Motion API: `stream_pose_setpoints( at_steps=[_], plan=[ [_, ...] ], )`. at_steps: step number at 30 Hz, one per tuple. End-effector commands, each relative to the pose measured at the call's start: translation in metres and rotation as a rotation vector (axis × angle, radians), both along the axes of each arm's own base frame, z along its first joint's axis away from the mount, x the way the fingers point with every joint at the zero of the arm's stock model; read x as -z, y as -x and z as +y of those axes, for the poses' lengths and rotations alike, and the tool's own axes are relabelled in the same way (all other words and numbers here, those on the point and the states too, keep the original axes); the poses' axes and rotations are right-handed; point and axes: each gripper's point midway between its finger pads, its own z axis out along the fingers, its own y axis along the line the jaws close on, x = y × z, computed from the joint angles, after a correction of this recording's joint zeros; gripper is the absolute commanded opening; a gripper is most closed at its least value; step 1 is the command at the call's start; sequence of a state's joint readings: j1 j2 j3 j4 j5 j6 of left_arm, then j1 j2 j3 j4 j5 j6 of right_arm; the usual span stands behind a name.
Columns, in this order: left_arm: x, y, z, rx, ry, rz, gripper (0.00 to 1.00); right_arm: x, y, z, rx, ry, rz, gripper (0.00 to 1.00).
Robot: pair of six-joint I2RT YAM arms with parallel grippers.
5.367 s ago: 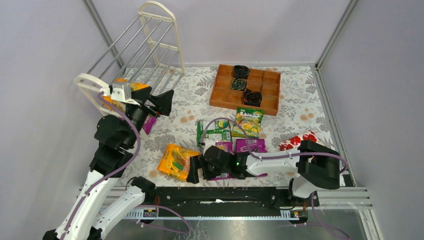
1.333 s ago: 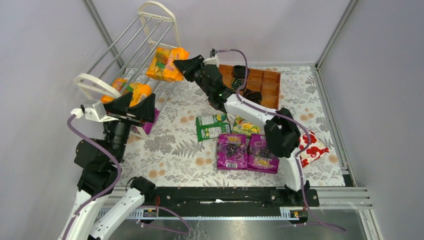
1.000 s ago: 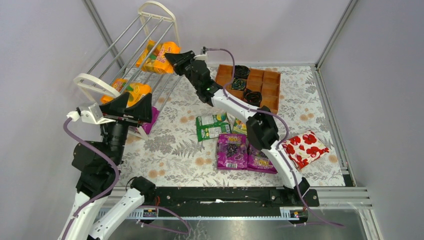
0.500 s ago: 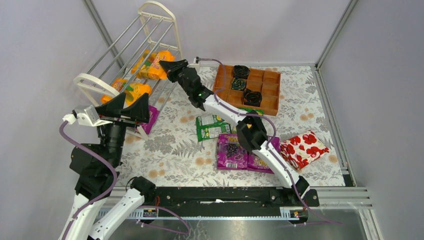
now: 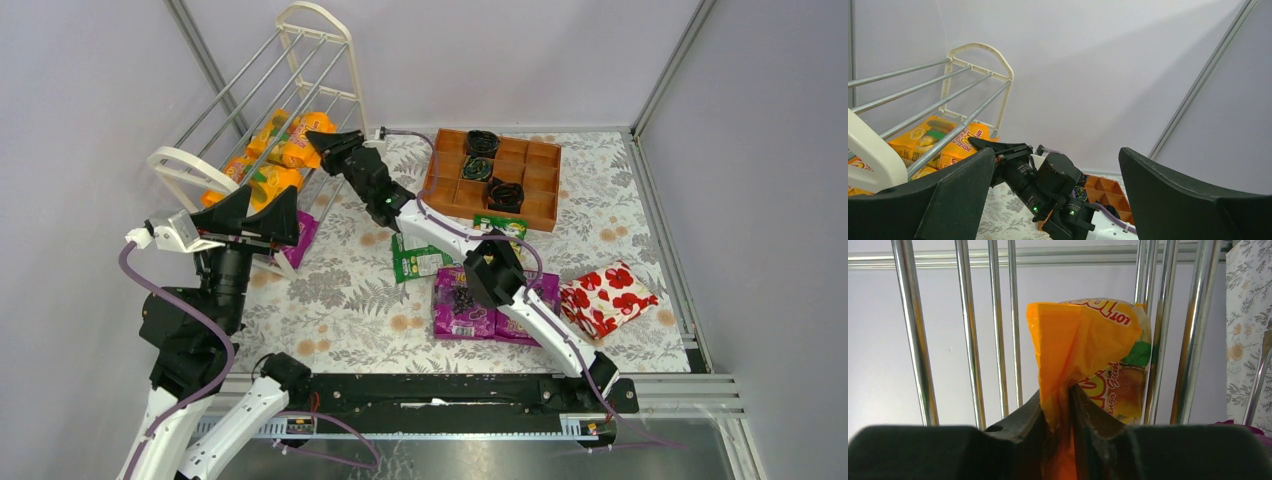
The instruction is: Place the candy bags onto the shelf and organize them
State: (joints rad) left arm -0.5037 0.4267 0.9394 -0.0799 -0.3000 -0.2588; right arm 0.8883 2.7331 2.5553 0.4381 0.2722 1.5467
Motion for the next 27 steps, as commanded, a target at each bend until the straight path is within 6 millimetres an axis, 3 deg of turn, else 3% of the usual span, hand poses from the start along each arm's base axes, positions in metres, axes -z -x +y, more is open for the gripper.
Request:
stream_pose_setpoints(
  at_steps=[1, 5, 9, 15, 24, 27],
  plan=[
    [-0.006, 0.001, 0.001, -0.004, 0.009, -0.029, 0.99, -0.082, 0.011, -0.017, 0.013, -0.177, -0.111, 0.38],
    [-0.005, 0.001, 0.001, -0.003, 0.009, -0.029, 0.99, -0.073, 0.018, -0.008, -0.047, -0.075, -0.133, 0.53],
    [-0.006, 0.002, -0.001, 0.008, 0.009, -0.035, 0.99, -0.07, 0.023, -0.008, -0.129, 0.016, -0.159, 0.63],
    [-0.005, 0.0, -0.005, 0.022, 0.008, -0.031, 0.99, -0.064, 0.036, -0.015, -0.259, 0.159, -0.193, 0.87],
    [-0.003, -0.001, -0.007, 0.03, 0.003, -0.027, 0.99, -0.06, 0.054, -0.03, -0.319, 0.285, -0.226, 0.88],
    [-0.003, -0.001, -0.007, 0.029, 0.006, -0.029, 0.99, -0.046, 0.056, -0.035, -0.31, 0.312, -0.203, 0.78]
  ],
)
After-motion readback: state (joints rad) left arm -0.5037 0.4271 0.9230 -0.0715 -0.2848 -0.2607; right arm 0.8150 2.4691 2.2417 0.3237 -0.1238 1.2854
